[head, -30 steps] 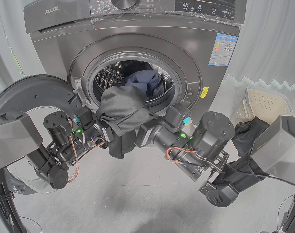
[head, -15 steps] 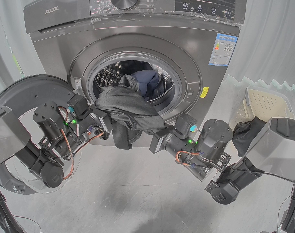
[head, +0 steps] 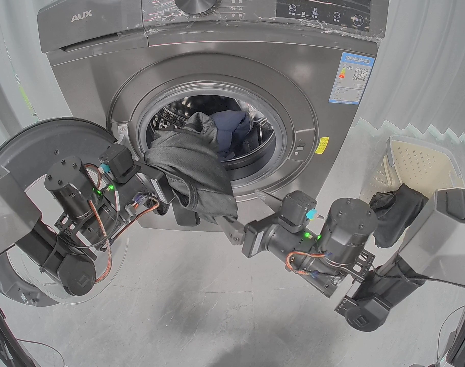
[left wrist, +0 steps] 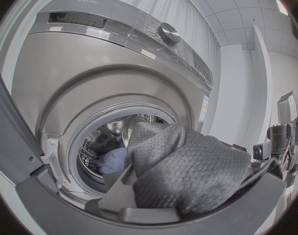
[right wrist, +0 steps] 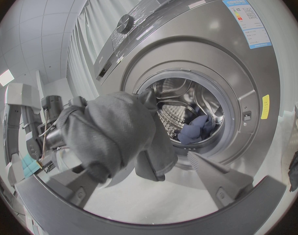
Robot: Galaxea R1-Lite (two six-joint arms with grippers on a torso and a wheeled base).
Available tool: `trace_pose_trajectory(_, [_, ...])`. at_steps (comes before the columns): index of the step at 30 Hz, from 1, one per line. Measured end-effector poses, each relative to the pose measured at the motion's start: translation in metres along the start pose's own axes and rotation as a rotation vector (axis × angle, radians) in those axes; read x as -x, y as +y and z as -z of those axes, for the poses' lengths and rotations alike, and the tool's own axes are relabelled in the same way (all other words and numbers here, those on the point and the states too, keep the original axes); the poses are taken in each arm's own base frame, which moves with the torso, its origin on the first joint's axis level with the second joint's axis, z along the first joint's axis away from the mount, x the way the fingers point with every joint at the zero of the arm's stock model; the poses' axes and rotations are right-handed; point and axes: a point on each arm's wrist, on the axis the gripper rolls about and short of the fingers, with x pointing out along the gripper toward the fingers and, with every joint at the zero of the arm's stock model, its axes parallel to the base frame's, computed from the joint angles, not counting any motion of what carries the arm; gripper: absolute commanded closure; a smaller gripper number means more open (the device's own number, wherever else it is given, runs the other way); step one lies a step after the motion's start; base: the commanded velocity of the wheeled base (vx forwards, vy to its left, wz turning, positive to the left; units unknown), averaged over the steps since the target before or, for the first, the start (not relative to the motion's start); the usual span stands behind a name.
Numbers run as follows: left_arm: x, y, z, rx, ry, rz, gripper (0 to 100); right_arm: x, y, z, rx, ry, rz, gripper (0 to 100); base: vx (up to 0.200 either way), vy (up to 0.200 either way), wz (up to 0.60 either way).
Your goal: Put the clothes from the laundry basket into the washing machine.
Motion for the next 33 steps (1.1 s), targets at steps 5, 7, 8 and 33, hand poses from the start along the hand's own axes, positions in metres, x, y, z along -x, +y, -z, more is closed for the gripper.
trace_pose_trajectory(5, [0.004, -0.001, -0.002, 0.003, 0.003, -0.019, 100, 0.035, -0.002, 0.002, 0.032, 0.090, -0.033, 0, 0.000, 0.000, 0.00])
trace_pose_trajectory(7, [0.006, -0.001, -0.003, 0.003, 0.002, -0.021, 100, 0.051, -0.003, 0.002, 0.039, 0.125, -0.043, 0, 0.000, 0.000, 0.00])
trace_pose_trajectory(8, [0.007, -0.001, -0.004, 0.004, 0.003, -0.022, 100, 0.060, -0.003, 0.002, 0.043, 0.144, -0.047, 0, 0.000, 0.000, 0.00])
trace_pose_trajectory(33, [0.048, -0.030, 0.003, 0.034, 0.123, 0.094, 100, 0.107, -0.035, -0.024, 0.061, 0.128, 0.044, 0, 0.016, 0.000, 0.00])
